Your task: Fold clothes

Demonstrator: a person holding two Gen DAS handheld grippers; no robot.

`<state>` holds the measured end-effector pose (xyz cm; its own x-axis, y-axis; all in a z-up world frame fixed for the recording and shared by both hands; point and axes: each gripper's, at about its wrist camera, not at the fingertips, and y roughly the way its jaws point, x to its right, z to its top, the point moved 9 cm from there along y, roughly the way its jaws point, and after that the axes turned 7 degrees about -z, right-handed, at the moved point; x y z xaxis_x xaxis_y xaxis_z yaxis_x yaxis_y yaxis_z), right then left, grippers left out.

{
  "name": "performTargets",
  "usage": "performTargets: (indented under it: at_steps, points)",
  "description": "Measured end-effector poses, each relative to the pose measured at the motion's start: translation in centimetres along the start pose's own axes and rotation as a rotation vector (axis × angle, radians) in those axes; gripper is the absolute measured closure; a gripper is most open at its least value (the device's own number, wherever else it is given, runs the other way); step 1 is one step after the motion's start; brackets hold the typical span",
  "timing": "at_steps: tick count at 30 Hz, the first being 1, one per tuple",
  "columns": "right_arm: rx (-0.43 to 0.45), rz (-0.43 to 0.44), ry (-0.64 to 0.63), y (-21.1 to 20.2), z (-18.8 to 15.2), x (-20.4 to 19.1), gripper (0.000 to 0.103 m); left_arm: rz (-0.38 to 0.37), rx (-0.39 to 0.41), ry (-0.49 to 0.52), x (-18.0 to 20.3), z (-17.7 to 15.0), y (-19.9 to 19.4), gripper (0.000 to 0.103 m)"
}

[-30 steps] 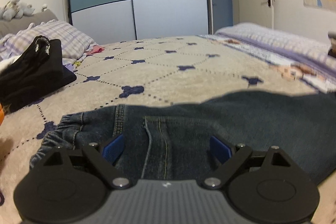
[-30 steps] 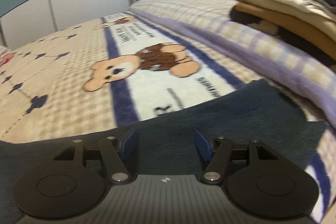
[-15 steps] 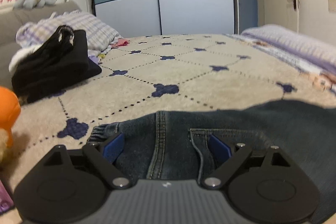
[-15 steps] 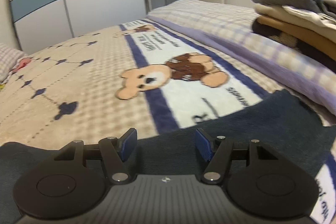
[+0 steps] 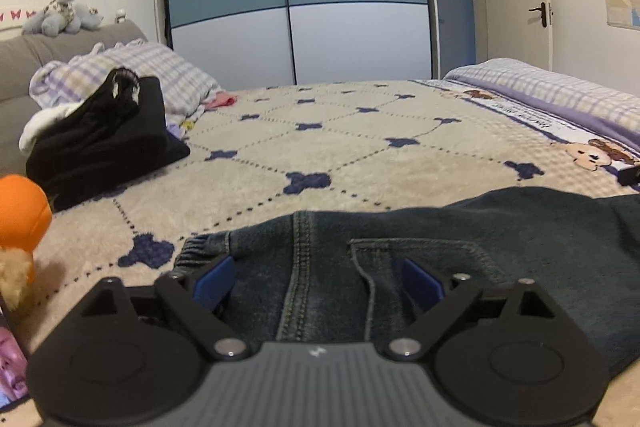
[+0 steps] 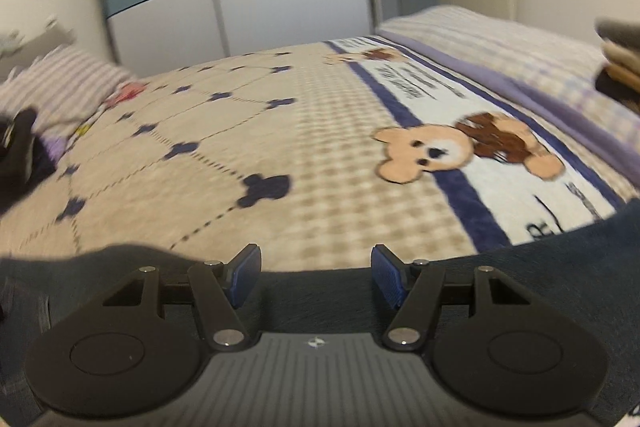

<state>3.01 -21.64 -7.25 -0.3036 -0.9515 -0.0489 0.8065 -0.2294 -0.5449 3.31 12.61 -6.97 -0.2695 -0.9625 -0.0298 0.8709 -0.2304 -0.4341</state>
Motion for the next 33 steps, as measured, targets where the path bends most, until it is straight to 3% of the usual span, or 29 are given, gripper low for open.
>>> performTargets:
  at_steps: [5, 13, 19, 27, 33]
  points:
    - [-0.015, -0.064, -0.040, 0.9, -1.9, 1.8, 0.039, -0.079, 0.050, -0.026, 1.9, 0.9, -0.9, 0.008]
    - [0.016, -0.158, -0.062, 0.4, -3.3, 9.7, 0.038, -0.135, 0.005, -0.007, 4.4, -0.4, -0.1, 0.007]
    - [0.030, -0.292, 0.062, -0.3, -3.5, 18.3, 0.038, -0.177, 0.006, -0.027, 6.1, 0.0, -0.1, 0.006]
    - [0.053, -0.431, 0.217, -3.1, -4.1, 25.5, 0.038, -0.261, 0.028, -0.023, 9.6, 0.8, -0.3, 0.004]
    - [0.080, -0.450, 0.410, -5.8, -4.5, 29.4, 0.038, -0.299, 0.020, 0.033, 12.0, 0.7, 0.0, 0.004]
